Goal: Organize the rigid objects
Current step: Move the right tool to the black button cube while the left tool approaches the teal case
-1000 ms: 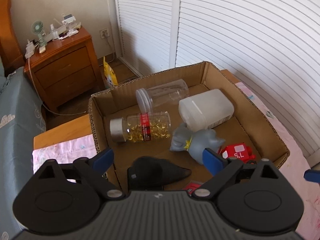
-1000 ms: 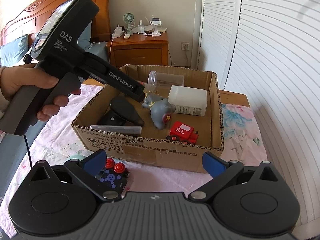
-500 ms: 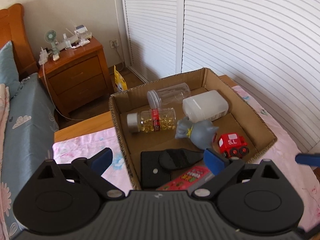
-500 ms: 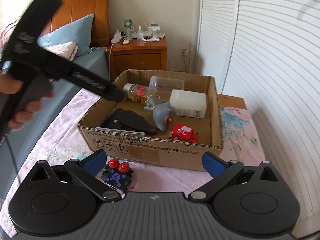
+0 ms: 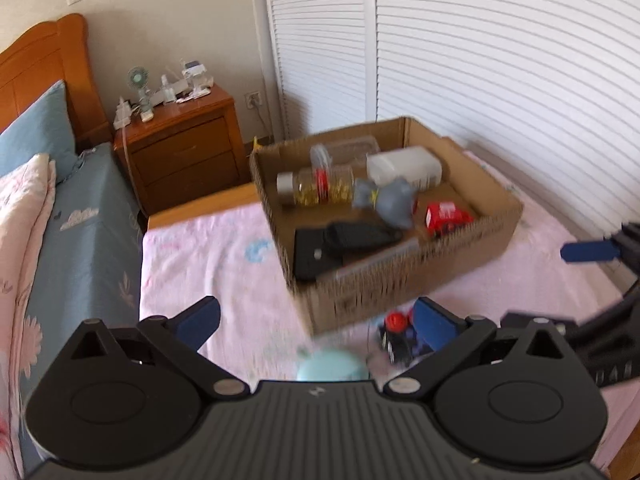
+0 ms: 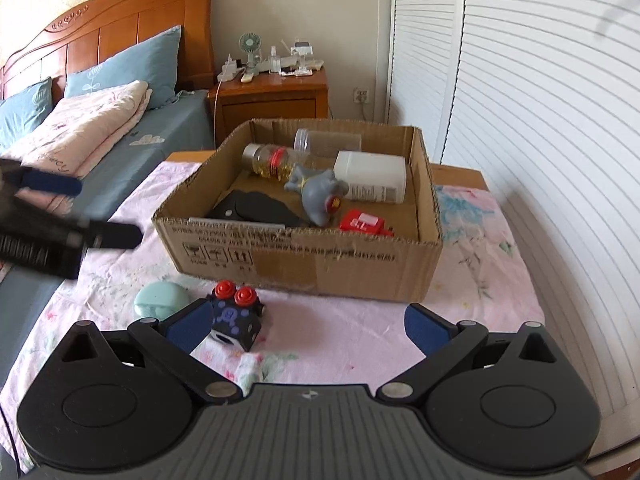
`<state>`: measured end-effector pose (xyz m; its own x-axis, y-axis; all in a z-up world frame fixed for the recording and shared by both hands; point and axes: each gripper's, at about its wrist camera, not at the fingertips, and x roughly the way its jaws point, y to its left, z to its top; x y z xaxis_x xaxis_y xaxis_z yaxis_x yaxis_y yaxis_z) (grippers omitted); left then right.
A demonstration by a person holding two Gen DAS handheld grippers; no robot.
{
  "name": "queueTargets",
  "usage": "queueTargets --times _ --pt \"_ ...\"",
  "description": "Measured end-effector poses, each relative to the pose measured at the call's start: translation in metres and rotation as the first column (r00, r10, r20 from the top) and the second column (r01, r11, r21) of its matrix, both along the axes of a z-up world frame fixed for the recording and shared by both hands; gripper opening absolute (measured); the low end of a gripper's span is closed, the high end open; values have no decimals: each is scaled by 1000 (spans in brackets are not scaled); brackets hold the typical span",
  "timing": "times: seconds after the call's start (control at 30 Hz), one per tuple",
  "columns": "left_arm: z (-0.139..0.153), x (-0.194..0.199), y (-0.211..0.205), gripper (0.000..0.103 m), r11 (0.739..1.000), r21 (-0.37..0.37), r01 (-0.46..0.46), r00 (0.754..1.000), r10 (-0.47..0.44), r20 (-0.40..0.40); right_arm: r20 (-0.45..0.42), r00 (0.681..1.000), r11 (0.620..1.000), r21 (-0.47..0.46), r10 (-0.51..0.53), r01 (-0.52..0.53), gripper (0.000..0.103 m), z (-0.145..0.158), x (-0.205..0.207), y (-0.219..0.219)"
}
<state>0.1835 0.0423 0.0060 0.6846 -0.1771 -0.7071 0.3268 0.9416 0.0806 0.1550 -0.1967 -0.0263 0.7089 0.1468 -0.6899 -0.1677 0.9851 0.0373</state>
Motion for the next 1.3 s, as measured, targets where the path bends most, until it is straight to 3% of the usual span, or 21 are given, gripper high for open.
queueTargets --times 0.23,0.47,0.77,1.07,1.3 --pt "-34 -24 14 102 993 -34 -112 994 111 -13 -32 999 1000 -8 14 -14 103 -20 7 11" --pt "-51 -27 32 102 973 -80 -215 976 211 -46 -62 997 999 -12 39 -40 103 -38 21 30" --pt "-52 -30 54 102 962 -89 -258 966 256 -34 -83 995 998 -30 57 -59 103 -54 43 59" --pt "-57 -30 60 102 957 -76 -281 960 279 -30 -102 995 998 -64 -20 14 103 -71 65 75" --pt "-59 -29 51 102 966 -77 -247 969 244 -40 -120 989 991 -110 -90 77 103 -82 67 64"
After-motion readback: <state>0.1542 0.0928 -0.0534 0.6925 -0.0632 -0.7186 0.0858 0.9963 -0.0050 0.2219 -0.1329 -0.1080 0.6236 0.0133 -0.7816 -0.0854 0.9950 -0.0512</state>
